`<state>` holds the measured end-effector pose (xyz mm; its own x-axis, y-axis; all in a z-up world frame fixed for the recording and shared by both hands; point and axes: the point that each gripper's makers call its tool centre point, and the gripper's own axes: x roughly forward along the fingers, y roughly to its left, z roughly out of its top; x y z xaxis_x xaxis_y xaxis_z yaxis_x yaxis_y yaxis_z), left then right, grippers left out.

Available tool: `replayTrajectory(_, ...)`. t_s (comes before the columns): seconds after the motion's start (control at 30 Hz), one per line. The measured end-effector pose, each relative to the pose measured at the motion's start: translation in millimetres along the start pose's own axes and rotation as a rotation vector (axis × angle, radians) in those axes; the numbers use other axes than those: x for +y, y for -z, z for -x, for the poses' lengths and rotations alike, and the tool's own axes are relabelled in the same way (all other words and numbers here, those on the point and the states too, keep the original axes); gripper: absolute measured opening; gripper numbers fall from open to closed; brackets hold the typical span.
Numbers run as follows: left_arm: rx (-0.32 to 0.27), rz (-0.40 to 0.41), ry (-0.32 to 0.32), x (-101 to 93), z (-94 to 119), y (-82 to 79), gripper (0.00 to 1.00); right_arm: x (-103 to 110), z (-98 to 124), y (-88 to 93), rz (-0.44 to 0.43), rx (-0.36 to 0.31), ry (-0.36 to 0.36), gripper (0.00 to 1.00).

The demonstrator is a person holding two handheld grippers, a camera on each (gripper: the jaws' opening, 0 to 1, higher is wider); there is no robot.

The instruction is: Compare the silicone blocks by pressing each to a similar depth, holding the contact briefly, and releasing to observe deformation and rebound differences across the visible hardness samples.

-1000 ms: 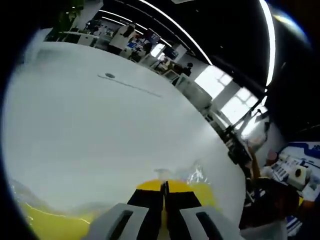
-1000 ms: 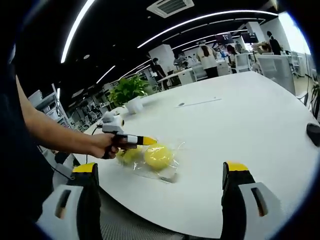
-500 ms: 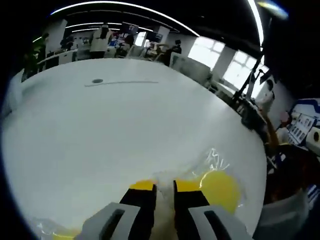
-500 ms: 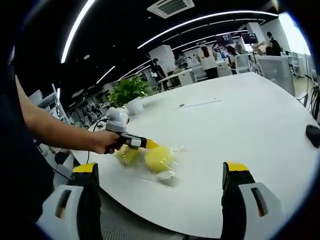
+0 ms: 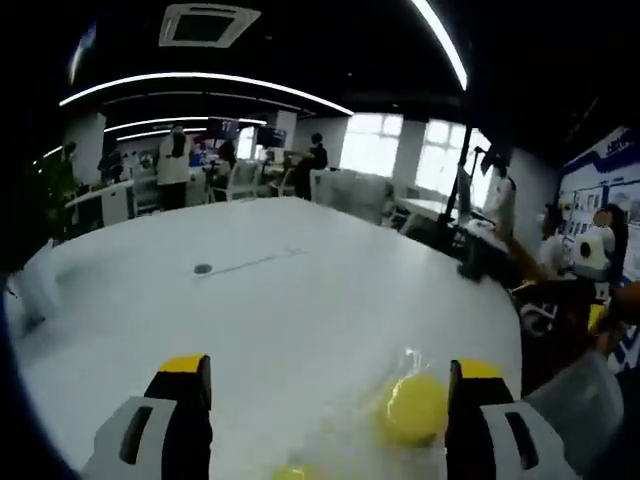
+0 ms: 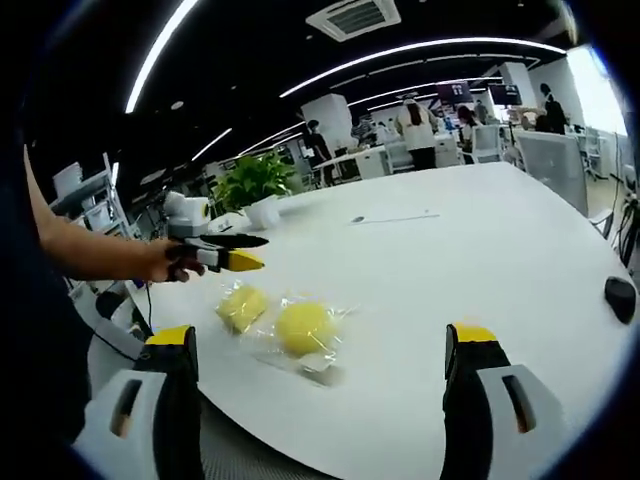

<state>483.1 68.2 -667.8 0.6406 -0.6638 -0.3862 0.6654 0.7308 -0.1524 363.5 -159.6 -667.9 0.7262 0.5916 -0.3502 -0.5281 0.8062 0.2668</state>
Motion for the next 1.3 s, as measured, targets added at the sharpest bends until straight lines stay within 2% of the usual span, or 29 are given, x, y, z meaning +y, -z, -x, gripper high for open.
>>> replayTrajectory(0.07,-0.011,-0.023,-0.013,6.8,23.2,-6.1,1.0,-6.9,-1.9,-0.8,0.039,0.003,0.041,0.96)
replayTrajectory(0.1,-0.028,-0.024,-0.011,8.4,35.4,-10.1,1.0,-6.8,-4.4,-2.2,0.052,-0.005,0.045,0.96)
replayTrajectory(0.13,-0.084,0.006,-0.008,10.7,51.8,-19.6,1.0,-4.7,-5.8,-1.5,0.044,-0.003,0.036,0.96)
replayTrajectory(0.17,-0.086,0.0,-0.014,12.8,63.8,-18.6,1.0,-3.9,-7.5,-1.5,0.041,-0.001,0.029,0.96)
replayTrajectory(0.23,-0.079,-0.024,-0.06,23.5,92.0,-10.9,1.0,0.6,-10.2,0.8,0.055,0.006,0.011,0.96)
replayTrajectory(0.3,-0.116,-0.051,-0.117,35.0,116.5,-3.9,1.0,3.9,-11.3,4.4,0.069,0.019,0.001,0.96)
replayTrajectory(0.37,-0.146,-0.007,-0.144,40.0,134.7,6.9,1.0,6.7,-11.4,5.9,0.069,0.019,-0.016,0.96)
replayTrajectory(0.43,-0.175,0.074,-0.172,44.0,157.0,27.9,1.0,9.7,-11.9,10.0,0.074,0.034,-0.028,0.96)
replayTrajectory(0.5,-0.165,0.052,-0.181,40.1,170.6,43.7,1.0,10.7,-12.6,13.5,0.093,0.052,-0.033,0.96)
replayTrajectory(0.63,-0.137,0.011,-0.196,33.1,185.6,60.2,1.0,10.7,-13.4,16.4,0.128,0.076,-0.036,0.96)
replayTrajectory(0.73,-0.135,0.066,-0.225,33.0,196.4,65.6,1.0,12.1,-11.2,16.1,0.114,0.079,-0.042,0.96)
replayTrajectory(0.8,-0.156,0.062,-0.242,33.6,202.4,66.2,1.0,9.6,-6.5,16.1,0.112,0.065,-0.025,0.96)
replayTrajectory(0.9,-0.154,0.073,-0.255,38.0,207.7,73.4,1.0,9.9,-3.5,23.1,0.088,0.076,-0.025,0.96)
replayTrajectory(0.97,-0.144,0.091,-0.248,37.2,208.4,79.4,1.0,10.1,-4.0,27.3,0.081,0.09,-0.033,0.96)
replayTrajectory(1.03,-0.105,0.137,-0.244,35.8,208.4,89.0,1.0,8.4,-5.1,29.2,0.1,0.101,-0.027,0.96)
replayTrajectory(1.17,-0.141,0.121,-0.23,37.4,208.6,86.8,1.0,9.4,-7.2,31.2,0.136,0.091,-0.032,0.96)
replayTrajectory(1.3,-0.132,0.126,-0.232,40.9,206.6,91.6,1.0,7.6,-7.6,31.0,0.139,0.086,-0.018,0.96)
